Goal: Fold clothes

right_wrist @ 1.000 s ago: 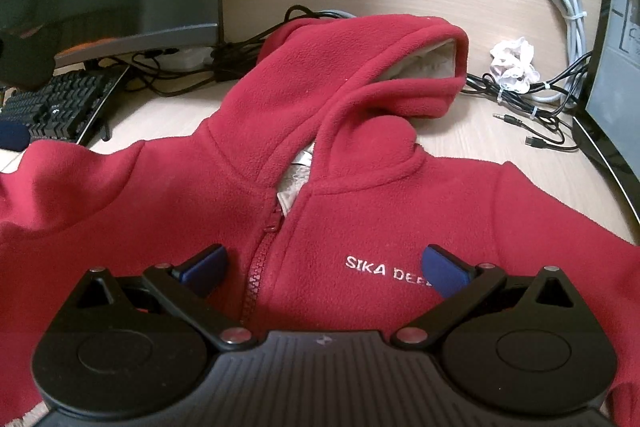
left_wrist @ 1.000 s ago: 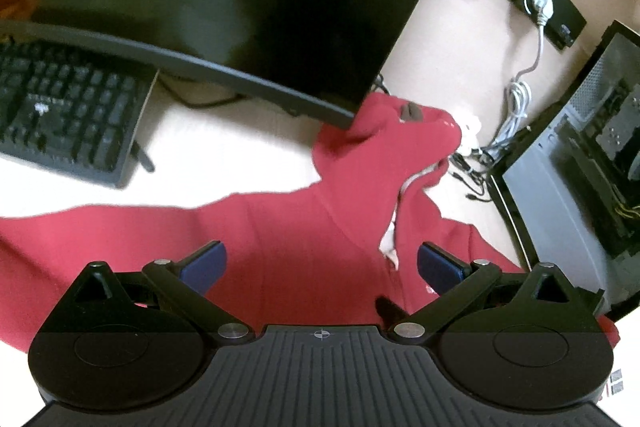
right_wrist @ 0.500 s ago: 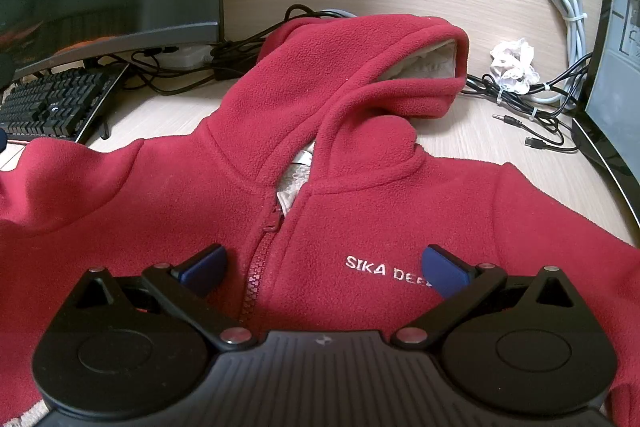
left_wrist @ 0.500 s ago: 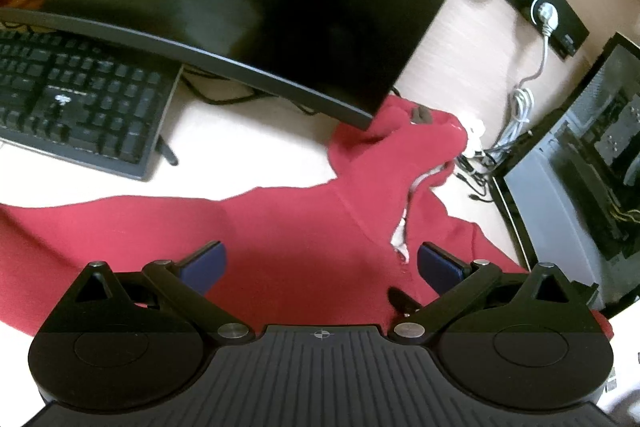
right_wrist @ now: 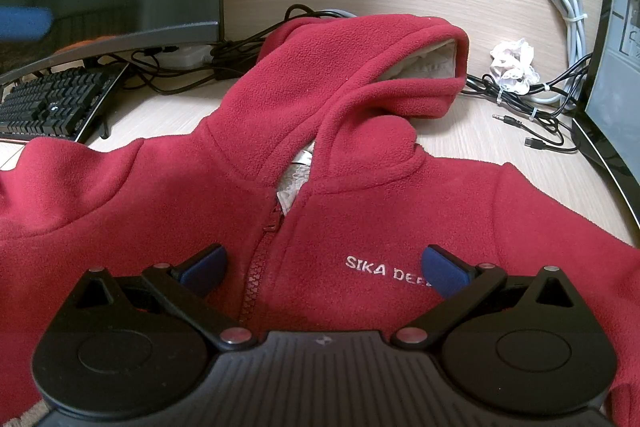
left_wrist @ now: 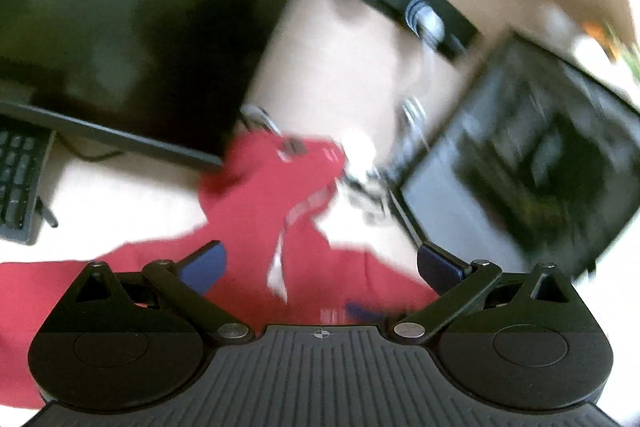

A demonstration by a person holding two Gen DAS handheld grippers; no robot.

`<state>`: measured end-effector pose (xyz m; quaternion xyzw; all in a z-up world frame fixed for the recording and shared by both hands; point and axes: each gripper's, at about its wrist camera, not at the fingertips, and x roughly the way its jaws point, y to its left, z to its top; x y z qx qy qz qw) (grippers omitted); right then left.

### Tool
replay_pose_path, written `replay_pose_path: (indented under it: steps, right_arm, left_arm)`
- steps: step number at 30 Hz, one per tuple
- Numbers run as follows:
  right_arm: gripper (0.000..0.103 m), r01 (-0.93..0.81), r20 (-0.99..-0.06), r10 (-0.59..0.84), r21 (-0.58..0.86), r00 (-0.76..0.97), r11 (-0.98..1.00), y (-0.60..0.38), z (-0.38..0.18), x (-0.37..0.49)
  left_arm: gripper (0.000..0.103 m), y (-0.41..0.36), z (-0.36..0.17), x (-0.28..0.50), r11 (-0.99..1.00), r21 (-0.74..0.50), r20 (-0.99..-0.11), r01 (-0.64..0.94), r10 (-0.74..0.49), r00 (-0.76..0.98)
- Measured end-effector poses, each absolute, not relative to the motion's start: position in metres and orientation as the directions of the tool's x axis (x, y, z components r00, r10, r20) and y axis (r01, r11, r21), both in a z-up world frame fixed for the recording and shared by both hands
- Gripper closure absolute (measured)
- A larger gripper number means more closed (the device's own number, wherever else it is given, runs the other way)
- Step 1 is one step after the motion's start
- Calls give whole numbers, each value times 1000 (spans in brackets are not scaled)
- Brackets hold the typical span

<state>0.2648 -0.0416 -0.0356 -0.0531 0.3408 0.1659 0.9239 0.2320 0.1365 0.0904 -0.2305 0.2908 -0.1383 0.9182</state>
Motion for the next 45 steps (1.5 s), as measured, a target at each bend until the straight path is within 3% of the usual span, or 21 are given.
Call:
replay_pose_path:
  steps: [3,10,14,19,26,36,45]
  right_arm:
    - [0,-341,-647,269,15,713,940,-41,-35,265]
    - [0,-342,-647,270,15,713,939,-41,-35,265]
    - [0,-344,-647,271,15,712,939,-41,-35,265]
    - [0,-345,-647,272,15,712,939,-41,-35,265]
    - [0,-347,-647,273,15,711,938,-42,-35,265]
    - [0,-347,-647,274,15,711,938,-42,-36,265]
    - [0,-347,-647,274,16,712,938,-42,-36,265]
  left_arm:
    - [0,144,103,241,816,-572,-399,85,-367,840]
    - [0,139,138,245,845,-520,-309,126,-323,894]
    - [0,154,148,260,830,-554,-342,57,-289,894]
    - [0,167,146,258,838,-546,-299,-1,-193,935]
    - [0,158,136,252,846,-533,-318,13,-214,924]
    - [0,203,144,230,826,-562,-317,-45,-165,934]
    - [0,187,131,207,862,-492,-349,120,-322,880]
